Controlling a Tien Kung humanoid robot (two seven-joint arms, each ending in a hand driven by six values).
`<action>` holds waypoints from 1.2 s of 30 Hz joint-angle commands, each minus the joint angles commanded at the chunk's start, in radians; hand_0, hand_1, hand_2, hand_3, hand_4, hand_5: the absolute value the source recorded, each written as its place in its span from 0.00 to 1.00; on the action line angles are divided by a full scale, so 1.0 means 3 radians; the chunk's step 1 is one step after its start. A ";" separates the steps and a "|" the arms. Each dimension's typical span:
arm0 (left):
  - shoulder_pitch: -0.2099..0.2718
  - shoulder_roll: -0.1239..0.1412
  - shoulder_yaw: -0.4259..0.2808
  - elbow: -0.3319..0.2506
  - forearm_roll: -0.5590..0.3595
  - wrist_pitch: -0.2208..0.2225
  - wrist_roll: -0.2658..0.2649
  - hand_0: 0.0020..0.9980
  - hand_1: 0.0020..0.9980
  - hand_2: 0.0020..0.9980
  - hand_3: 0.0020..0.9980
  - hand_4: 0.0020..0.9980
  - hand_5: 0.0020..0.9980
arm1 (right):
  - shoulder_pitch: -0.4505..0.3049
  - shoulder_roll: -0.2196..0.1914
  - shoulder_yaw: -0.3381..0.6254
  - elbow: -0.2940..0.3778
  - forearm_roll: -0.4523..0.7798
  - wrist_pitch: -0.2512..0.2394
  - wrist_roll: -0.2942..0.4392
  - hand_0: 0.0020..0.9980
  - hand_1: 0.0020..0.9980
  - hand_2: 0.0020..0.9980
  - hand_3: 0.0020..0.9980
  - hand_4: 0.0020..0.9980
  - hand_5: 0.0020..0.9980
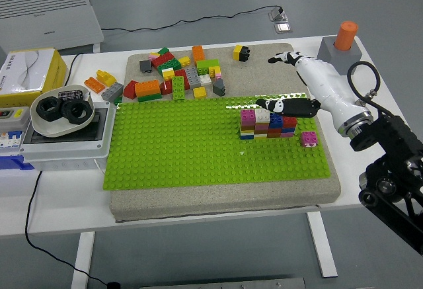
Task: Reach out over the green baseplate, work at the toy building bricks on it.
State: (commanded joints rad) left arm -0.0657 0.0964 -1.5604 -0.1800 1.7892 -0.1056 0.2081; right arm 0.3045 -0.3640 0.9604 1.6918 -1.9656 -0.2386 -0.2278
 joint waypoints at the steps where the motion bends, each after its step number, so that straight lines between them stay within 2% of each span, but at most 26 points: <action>1: 0.0005 -0.0001 0.0002 0.0000 -0.0008 0.0000 0.0001 0.74 0.57 0.54 0.71 0.73 0.81 | -0.0056 0.0005 0.0011 -0.0003 -0.0010 -0.0089 0.0032 0.81 0.83 0.87 0.69 0.93 0.49; 2: 0.0012 -0.0002 0.0007 0.0000 -0.0021 0.0000 0.0004 0.74 0.57 0.54 0.71 0.73 0.81 | -0.0114 0.0011 0.0002 -0.0011 -0.0037 -0.0190 0.0063 0.81 0.83 0.87 0.69 0.93 0.49; 3: 0.0016 -0.0002 0.0010 0.0000 -0.0027 -0.0001 0.0006 0.74 0.57 0.53 0.71 0.73 0.81 | -0.0137 0.0014 -0.0010 -0.0016 -0.0056 -0.0251 0.0076 0.81 0.83 0.86 0.59 0.94 0.52; 7: 0.0028 -0.0003 0.0022 0.0000 -0.0042 -0.0015 0.0024 0.74 0.57 0.53 0.71 0.73 0.81 | -0.0164 0.0059 -0.0157 -0.0073 -0.0220 -0.0522 0.0089 0.81 0.83 0.86 0.59 0.94 0.52; 10: 0.0030 -0.0010 0.0021 0.0000 -0.0046 -0.0022 0.0038 0.74 0.58 0.53 0.71 0.73 0.82 | -0.0149 0.0109 -0.0257 -0.0130 -0.0328 -0.0597 0.0075 0.81 0.83 0.86 0.53 0.93 0.53; 16: 0.0022 -0.0013 0.0020 0.0000 -0.0039 -0.0044 0.0063 0.74 0.58 0.53 0.71 0.73 0.82 | -0.0081 0.0147 -0.0464 -0.0309 -0.0435 -0.0598 0.0015 0.81 0.83 0.87 0.53 0.93 0.53; 21: 0.0020 -0.0006 0.0037 0.0000 -0.0053 -0.0055 0.0065 0.74 0.58 0.54 0.71 0.73 0.82 | 0.0021 0.0199 -0.0631 -0.0547 -0.0467 -0.0572 -0.0019 0.81 0.84 0.87 0.55 0.93 0.53; 26: 0.0024 -0.0004 0.0048 0.0000 -0.0069 -0.0054 0.0057 0.74 0.58 0.54 0.71 0.73 0.82 | 0.0105 0.0287 -0.0687 -0.0808 -0.0490 -0.0566 -0.0027 0.81 0.84 0.87 0.55 0.93 0.53; 27: 0.0025 -0.0004 0.0050 0.0000 -0.0073 -0.0053 0.0055 0.74 0.58 0.53 0.71 0.73 0.82 | 0.0121 0.0293 -0.0700 -0.0840 -0.0488 -0.0564 -0.0030 0.81 0.84 0.87 0.59 0.93 0.54; 36: 0.0020 0.0000 0.0039 0.0000 -0.0072 -0.0046 0.0038 0.74 0.58 0.53 0.71 0.73 0.82 | 0.0286 0.0343 -0.0819 -0.1124 -0.0401 -0.0567 -0.0001 0.81 0.84 0.87 0.60 0.92 0.55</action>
State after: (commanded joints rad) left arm -0.0595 0.0965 -1.5488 -0.1800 1.7677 -0.1195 0.2196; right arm 0.3904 -0.2612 0.7148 1.3545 -2.0859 -0.4086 -0.2282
